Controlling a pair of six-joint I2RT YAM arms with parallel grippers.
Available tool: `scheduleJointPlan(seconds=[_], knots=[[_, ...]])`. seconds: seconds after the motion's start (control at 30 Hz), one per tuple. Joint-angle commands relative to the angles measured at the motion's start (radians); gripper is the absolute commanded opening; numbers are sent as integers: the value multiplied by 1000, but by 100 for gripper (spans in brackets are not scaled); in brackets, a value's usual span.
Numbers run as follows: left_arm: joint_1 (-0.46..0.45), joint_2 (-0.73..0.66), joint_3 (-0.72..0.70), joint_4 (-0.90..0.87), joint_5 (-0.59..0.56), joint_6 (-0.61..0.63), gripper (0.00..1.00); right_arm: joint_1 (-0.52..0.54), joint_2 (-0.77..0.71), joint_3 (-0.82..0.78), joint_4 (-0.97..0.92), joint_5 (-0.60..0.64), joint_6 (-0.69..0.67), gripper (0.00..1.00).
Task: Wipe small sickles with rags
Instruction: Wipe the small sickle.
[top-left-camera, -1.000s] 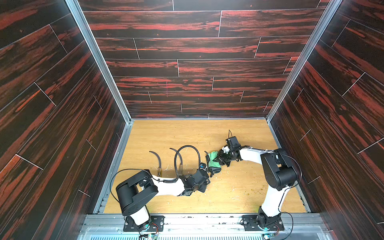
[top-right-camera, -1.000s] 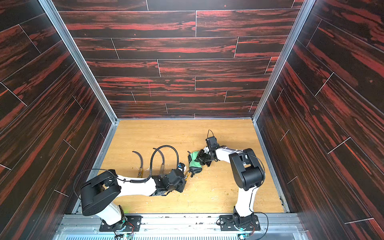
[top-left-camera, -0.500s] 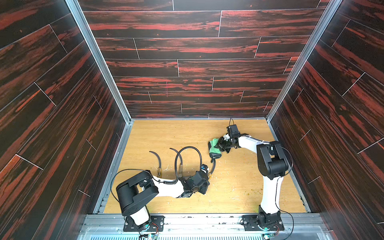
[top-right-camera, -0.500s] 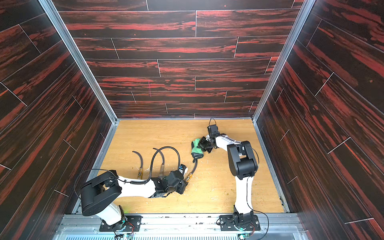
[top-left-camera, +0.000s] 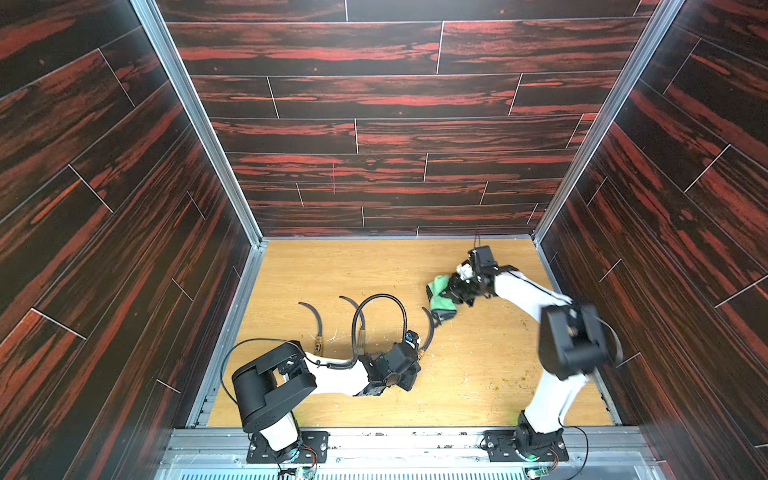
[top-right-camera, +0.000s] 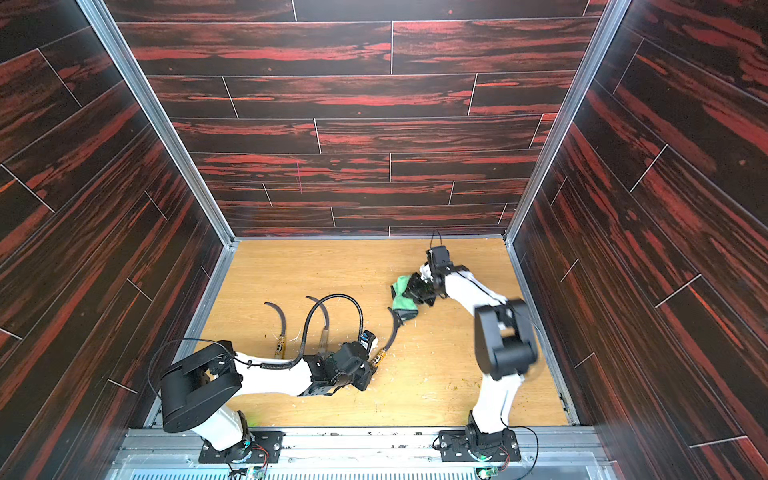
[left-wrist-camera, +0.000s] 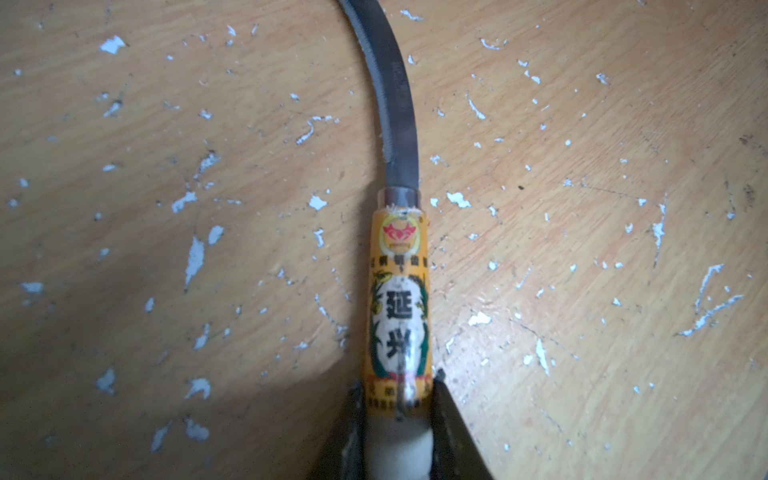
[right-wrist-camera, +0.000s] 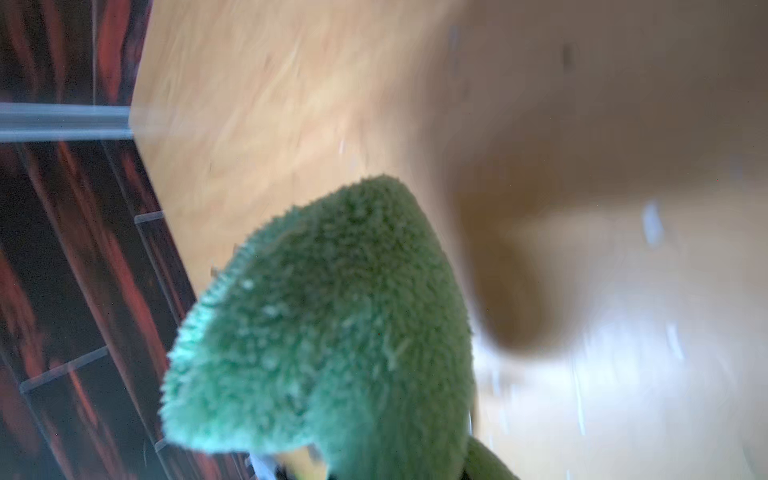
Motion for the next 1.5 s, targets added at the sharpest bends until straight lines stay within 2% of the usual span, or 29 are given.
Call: scheduleJointPlan(seconds=[0.0, 0.13, 0.27, 0.43, 0.63, 0.77, 1.23, 1.37, 1.47], knots=[[-10, 36, -5, -127, 23, 9, 0, 46, -113, -139, 9, -42, 29, 0], [-14, 50, 3, -120, 30, 8, 0, 105, -121, -252, 96, -55, 108, 0], [-15, 49, 3, -119, 29, 7, 0, 126, -42, -337, 196, -31, 166, 0], [-16, 48, -4, -106, 35, 6, 0, 130, 75, -317, 221, 19, 157, 0], [-17, 50, -19, -89, 48, 7, 0, 129, 165, -183, 115, 180, 84, 0], [-18, 53, -29, -75, 53, 2, 0, 123, 220, -73, 66, 215, 49, 0], [-25, 52, -46, -63, 63, -9, 0, 68, 438, 346, -106, 194, -44, 0], [-29, 34, -48, -80, 50, -15, 0, 33, 476, 402, -67, 138, -39, 0], [-29, 23, -32, -119, 30, -9, 0, 21, 442, 423, -43, 90, -66, 0]])
